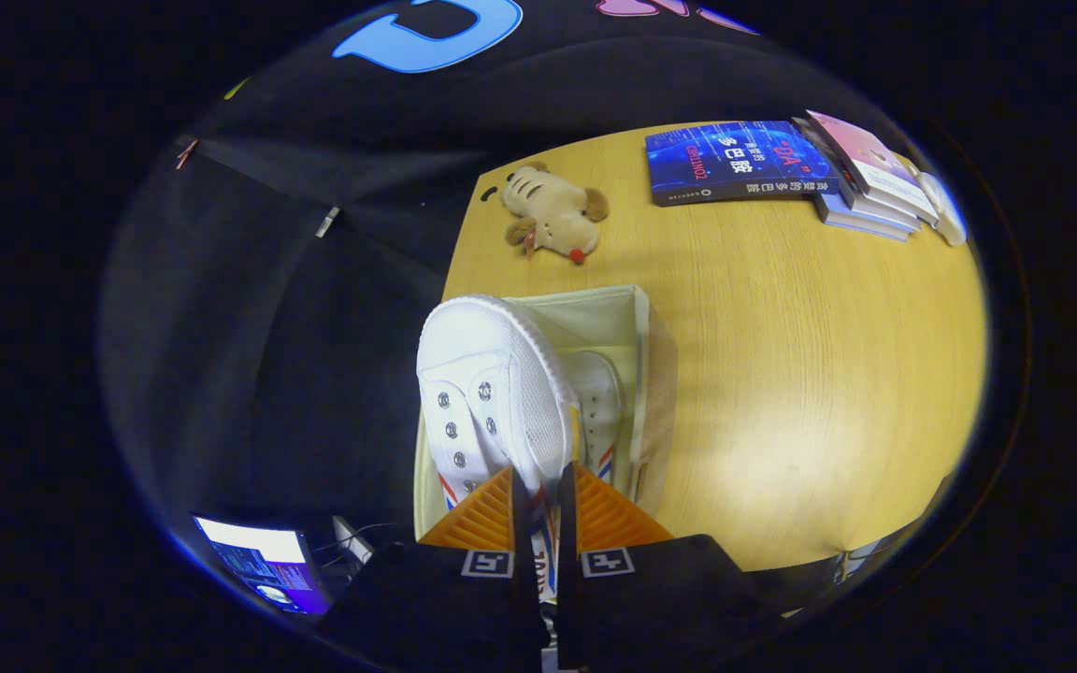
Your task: Open the storage box then place both shoes into the box .Put the left shoe in first, then the right shoe, with the right side of both shoes facing outward in a uniform manner.
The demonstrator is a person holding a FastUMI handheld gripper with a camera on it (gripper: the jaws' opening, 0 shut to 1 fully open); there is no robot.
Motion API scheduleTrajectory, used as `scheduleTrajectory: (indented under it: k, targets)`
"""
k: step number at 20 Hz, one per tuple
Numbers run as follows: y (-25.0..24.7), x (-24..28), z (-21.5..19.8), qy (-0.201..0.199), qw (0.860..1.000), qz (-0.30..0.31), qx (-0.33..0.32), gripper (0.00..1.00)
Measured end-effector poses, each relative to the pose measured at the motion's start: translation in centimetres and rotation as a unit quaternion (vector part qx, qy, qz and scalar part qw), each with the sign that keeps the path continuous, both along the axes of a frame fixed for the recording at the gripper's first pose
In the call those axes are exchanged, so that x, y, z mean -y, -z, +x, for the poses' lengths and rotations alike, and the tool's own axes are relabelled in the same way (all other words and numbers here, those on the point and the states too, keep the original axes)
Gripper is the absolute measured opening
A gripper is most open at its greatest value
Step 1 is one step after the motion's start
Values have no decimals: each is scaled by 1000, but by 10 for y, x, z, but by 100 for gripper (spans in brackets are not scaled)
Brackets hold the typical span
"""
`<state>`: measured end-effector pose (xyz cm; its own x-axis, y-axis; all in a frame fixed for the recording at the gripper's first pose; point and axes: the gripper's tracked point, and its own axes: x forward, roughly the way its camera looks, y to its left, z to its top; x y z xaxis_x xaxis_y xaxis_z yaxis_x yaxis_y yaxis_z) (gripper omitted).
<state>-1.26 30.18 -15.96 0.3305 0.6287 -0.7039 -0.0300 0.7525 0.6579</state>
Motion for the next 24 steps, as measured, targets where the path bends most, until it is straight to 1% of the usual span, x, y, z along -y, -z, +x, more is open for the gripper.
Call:
scheduleTrajectory:
  k: [2, 3, 5, 7, 8, 9, 10, 12, 14, 18, 22, 24]
  targets:
    - [15, 10, 3, -1, 1000, -30, 4, 11]
    - [20, 13, 3, 1, 999, -35, 2, 11]
    - [21, 10, 1, 5, 1000, -23, -13, 11]
    - [15, 7, 1, -2, 1000, -9, -11, 23]
    - [12, 7, 2, 1, 1000, -6, -7, 31]
    - [11, 8, 4, 6, 1000, -4, -2, 33]
    - [9, 11, 5, 9, 1000, -5, 0, 44]
    - [5, 16, 6, 13, 1000, -1, 2, 84]
    - [-2, 22, 10, 21, 1000, 9, 17, 97]
    - [-30, 35, 13, 45, 996, 41, 64, 97]
    - [-55, 61, 17, 73, 988, 45, 132, 97]
    - [-65, 80, 20, 86, 981, 33, 169, 97]
